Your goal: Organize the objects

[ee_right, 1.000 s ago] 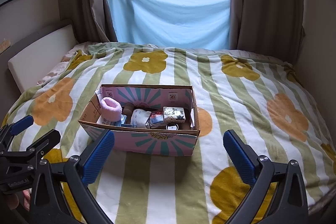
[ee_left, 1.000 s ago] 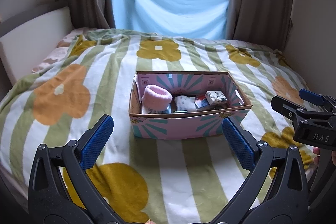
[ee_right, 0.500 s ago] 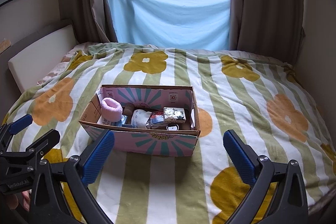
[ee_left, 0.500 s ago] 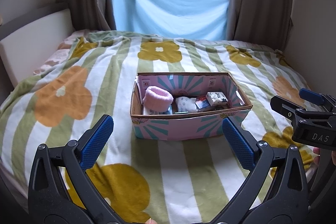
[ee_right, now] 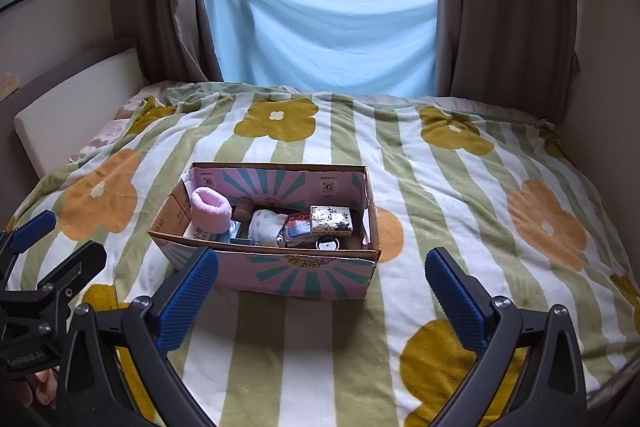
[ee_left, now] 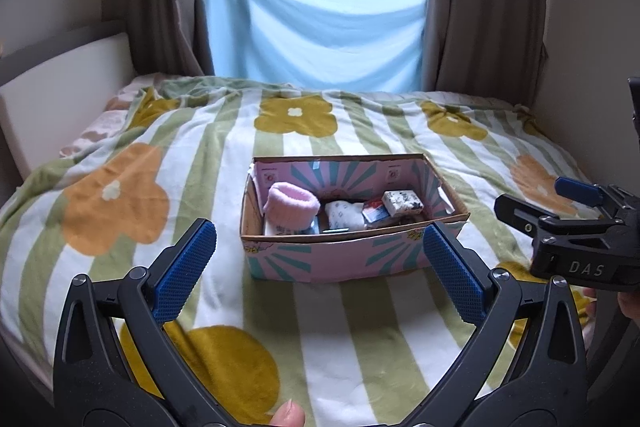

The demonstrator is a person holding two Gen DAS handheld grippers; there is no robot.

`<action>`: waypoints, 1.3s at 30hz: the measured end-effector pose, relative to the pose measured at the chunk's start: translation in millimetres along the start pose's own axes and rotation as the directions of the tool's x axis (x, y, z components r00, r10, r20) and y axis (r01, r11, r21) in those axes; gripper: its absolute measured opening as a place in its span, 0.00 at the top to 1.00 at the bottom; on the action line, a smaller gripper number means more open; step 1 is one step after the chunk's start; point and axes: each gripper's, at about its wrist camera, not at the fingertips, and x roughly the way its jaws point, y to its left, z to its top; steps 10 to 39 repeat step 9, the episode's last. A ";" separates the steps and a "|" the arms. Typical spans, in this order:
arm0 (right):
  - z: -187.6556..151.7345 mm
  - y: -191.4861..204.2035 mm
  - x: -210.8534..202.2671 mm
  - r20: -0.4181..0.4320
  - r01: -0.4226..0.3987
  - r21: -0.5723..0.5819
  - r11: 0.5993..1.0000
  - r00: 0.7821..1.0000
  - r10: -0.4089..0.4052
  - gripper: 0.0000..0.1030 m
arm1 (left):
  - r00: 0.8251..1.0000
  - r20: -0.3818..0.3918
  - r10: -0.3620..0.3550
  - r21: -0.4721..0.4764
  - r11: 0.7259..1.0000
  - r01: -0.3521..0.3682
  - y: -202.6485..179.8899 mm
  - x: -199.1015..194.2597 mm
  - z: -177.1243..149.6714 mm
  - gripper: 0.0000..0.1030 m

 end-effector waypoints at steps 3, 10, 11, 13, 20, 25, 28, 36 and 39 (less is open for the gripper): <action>-0.3 0.1 0.1 -0.001 -0.001 0.000 1.000 1.000 0.001 0.00 | 1.000 0.012 -0.007 -0.003 1.000 0.007 -0.1 -0.4 -0.2 0.00; 0.6 -0.4 4.5 -0.008 0.002 0.006 1.000 1.000 -0.002 0.00 | 1.000 0.021 0.008 -0.014 1.000 -0.008 3.7 2.9 -2.1 0.00; 0.6 -0.4 4.5 -0.008 0.002 0.006 1.000 1.000 -0.002 0.00 | 1.000 0.021 0.008 -0.014 1.000 -0.008 3.7 2.9 -2.1 0.00; 0.6 -0.4 4.5 -0.008 0.002 0.006 1.000 1.000 -0.002 0.00 | 1.000 0.021 0.008 -0.014 1.000 -0.008 3.7 2.9 -2.1 0.00; 0.6 -0.4 4.5 -0.008 0.002 0.006 1.000 1.000 -0.002 0.00 | 1.000 0.021 0.008 -0.014 1.000 -0.008 3.7 2.9 -2.1 0.00; 0.6 -0.4 4.5 -0.008 0.002 0.006 1.000 1.000 -0.002 0.00 | 1.000 0.021 0.008 -0.014 1.000 -0.008 3.7 2.9 -2.1 0.00; 0.6 -0.4 4.5 -0.008 0.002 0.006 1.000 1.000 -0.002 0.00 | 1.000 0.021 0.008 -0.014 1.000 -0.008 3.7 2.9 -2.1 0.00; 0.6 -0.4 4.5 -0.008 0.002 0.006 1.000 1.000 -0.002 0.00 | 1.000 0.021 0.008 -0.014 1.000 -0.008 3.7 2.9 -2.1 0.00; 0.6 -0.4 4.5 -0.008 0.002 0.006 1.000 1.000 -0.002 0.00 | 1.000 0.021 0.008 -0.014 1.000 -0.008 3.7 2.9 -2.1 0.00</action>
